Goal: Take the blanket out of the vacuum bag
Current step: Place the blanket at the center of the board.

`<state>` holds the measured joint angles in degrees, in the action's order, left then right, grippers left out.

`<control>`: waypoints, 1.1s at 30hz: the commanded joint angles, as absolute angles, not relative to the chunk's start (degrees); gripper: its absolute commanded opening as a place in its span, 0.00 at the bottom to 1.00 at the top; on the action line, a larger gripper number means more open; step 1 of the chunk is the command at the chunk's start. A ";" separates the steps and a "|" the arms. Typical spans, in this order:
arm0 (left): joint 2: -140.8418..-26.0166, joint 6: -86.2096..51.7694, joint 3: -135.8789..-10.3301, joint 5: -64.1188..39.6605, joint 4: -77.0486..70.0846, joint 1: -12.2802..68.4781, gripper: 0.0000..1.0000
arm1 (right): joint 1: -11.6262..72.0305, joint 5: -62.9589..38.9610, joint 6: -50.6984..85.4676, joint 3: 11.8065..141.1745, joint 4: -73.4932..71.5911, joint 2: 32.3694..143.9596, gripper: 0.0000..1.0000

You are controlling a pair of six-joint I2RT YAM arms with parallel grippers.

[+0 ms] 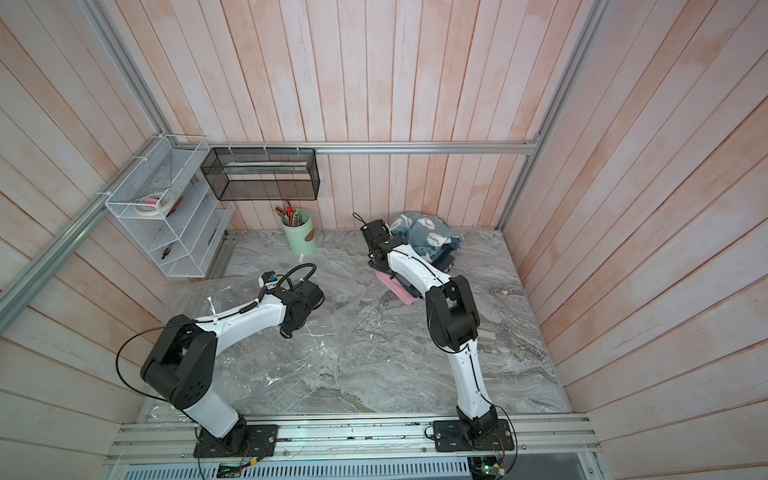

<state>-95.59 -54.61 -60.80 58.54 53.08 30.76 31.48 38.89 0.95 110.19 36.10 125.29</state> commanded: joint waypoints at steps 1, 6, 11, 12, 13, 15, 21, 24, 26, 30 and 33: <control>-93.48 -54.84 -60.48 59.50 53.35 30.36 0.00 | 28.53 42.00 -0.77 111.73 35.38 120.94 0.00; -92.56 -55.01 -60.42 59.30 53.60 30.36 0.00 | 25.84 43.89 -8.91 115.09 32.80 117.16 0.00; -91.55 -56.35 -60.86 58.92 55.25 30.40 0.00 | 30.68 46.15 -14.35 115.12 32.25 112.29 0.00; -91.14 -56.66 -60.81 58.81 55.44 30.35 0.00 | 32.36 46.63 -14.34 113.80 32.98 111.54 0.00; -90.75 -56.90 -60.82 58.54 55.55 30.37 0.00 | 34.53 47.34 -13.57 112.02 33.90 110.96 0.00; -90.06 -57.19 -61.01 57.95 55.87 30.50 0.00 | 37.78 48.33 -10.98 106.77 34.28 109.52 0.00; -89.06 -58.40 -62.12 58.21 58.19 31.21 0.00 | 43.28 46.44 -0.61 91.94 35.04 108.66 0.00; -88.91 -58.97 -62.20 58.79 59.24 31.29 0.00 | 44.18 45.66 3.11 86.21 34.98 109.89 0.00; -88.72 -58.98 -61.93 58.89 59.41 31.37 0.00 | 44.21 44.92 4.86 83.41 34.47 110.54 0.00; -88.79 -58.71 -61.69 59.15 59.29 31.41 0.00 | 44.21 44.08 5.45 80.78 33.31 110.12 0.22; -89.25 -58.78 -61.66 59.22 59.23 31.46 0.00 | 44.21 42.58 5.28 80.73 33.86 107.66 0.56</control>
